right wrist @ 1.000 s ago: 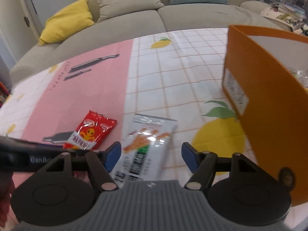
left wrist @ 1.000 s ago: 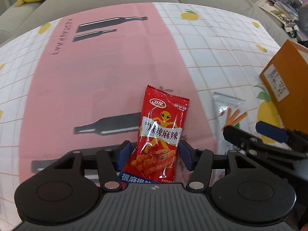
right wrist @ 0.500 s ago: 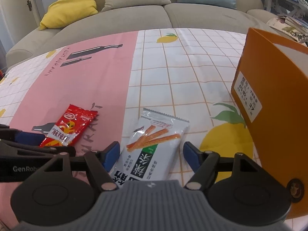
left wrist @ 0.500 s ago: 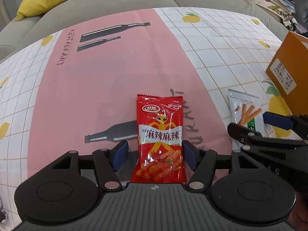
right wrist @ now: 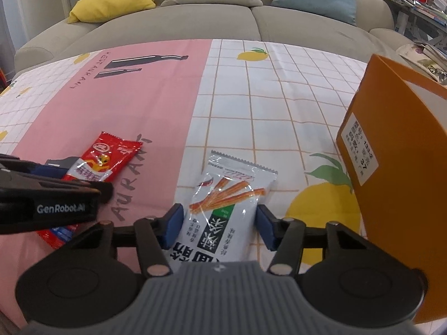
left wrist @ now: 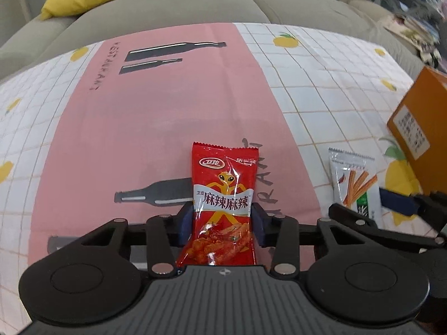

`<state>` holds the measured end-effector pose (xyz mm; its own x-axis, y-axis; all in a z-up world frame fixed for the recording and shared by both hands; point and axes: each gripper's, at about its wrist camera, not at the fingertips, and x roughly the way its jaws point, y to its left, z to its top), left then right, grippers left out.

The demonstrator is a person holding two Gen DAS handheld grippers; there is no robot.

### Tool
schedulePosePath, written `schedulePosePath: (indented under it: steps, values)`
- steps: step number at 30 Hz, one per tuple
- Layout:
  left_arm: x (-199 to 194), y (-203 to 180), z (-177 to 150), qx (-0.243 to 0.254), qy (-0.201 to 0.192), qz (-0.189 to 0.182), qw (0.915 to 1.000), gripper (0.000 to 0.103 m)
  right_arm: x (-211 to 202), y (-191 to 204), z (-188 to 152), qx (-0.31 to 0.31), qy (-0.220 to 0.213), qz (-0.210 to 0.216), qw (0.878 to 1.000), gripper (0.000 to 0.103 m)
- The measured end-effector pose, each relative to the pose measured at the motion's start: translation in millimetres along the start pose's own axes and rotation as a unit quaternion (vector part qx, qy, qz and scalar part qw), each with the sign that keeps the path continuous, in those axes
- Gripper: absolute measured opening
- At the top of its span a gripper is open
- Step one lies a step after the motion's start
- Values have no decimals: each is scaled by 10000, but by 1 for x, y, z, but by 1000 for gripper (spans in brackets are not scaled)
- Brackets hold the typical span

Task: Organize snacks
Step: 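Carry both packs over the orange box and open both tools to drop them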

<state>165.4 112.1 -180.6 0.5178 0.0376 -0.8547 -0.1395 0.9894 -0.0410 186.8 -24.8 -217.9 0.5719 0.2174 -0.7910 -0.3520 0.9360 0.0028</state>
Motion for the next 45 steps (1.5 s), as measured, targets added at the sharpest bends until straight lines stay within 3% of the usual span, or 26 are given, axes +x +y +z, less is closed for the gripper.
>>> schedulePosePath:
  steps: [13, 23, 28, 37, 45]
  values:
    - [-32, -6, -11, -509, -60, -285, 9983, 42, -17, -14, -4, 508, 152, 302, 9981, 49]
    - [-79, -8, -11, -794, -374, -462, 9951, 41, -60, -21, 0, 752, -64, 557, 9956, 49]
    - [-101, -9, -11, -902, -436, -511, 9937, 41, -84, -24, -1, 855, 42, 747, 9935, 49]
    - [-142, -33, -6, -754, -688, -766, 9918, 41, -140, -51, 5, 939, -184, 749, 9926, 49]
    - [-170, -82, 10, -417, -789, -1421, 9858, 41, -192, -96, 20, 725, -381, 699, 9942, 49]
